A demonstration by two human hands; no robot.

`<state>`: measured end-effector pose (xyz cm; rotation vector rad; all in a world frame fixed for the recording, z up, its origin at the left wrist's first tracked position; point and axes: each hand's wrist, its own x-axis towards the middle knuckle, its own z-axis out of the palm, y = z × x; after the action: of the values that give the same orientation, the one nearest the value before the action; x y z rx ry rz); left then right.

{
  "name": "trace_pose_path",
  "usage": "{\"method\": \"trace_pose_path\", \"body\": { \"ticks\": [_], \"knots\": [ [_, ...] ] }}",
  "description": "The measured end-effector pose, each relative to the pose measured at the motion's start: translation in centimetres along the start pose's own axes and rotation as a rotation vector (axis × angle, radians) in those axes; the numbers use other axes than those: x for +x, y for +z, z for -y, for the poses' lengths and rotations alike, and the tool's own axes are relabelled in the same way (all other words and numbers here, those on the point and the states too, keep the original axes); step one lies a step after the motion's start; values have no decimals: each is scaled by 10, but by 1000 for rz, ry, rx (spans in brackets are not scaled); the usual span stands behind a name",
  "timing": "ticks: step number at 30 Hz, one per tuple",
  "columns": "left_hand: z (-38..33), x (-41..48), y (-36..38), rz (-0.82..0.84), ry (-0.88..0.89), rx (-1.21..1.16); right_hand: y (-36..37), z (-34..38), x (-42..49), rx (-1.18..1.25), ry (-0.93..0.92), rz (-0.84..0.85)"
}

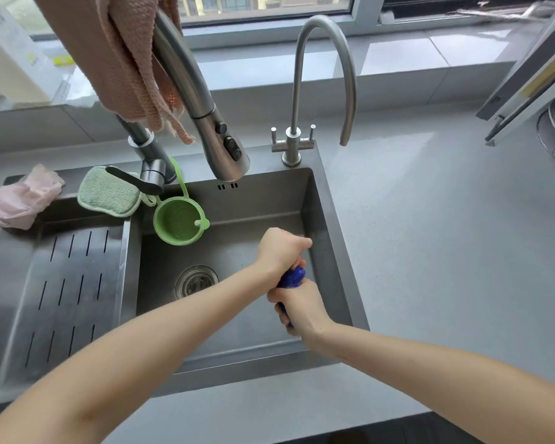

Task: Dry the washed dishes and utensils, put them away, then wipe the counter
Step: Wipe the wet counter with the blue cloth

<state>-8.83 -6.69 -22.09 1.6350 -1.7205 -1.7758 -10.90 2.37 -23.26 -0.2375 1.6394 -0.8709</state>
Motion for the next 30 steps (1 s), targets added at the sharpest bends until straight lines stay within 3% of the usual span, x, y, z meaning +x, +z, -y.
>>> {"method": "trace_pose_path", "body": {
  "ticks": [5, 9, 10, 14, 17, 21, 23, 27, 30],
  "knots": [
    [8, 7, -3, -71, -55, -50, 11, -4, 10, -66, -104, -113],
    [8, 10, -25, 74, -244, -489, 7, 0, 7, -75, -75, -25],
    [7, 10, -33, 140, -266, -463, 4, 2, 4, -38, -65, 43],
    [-1, -6, -56, 359, -259, 4, -19, 9, -13, 89, -69, 203],
    [-7, -16, -61, 468, -257, 98, -35, 9, -23, -51, -110, 129],
    [-2, -16, -53, 518, -189, 19, -48, 7, -36, -211, -232, -27],
    [3, -14, -50, 497, -125, -23, -58, 7, -38, -119, -249, 50],
    [2, -12, -54, 688, -37, -281, -85, 10, -38, 482, -122, 262],
    [-5, -16, -47, 748, 10, -276, -101, 12, -37, 585, -100, 263]
  ]
}}
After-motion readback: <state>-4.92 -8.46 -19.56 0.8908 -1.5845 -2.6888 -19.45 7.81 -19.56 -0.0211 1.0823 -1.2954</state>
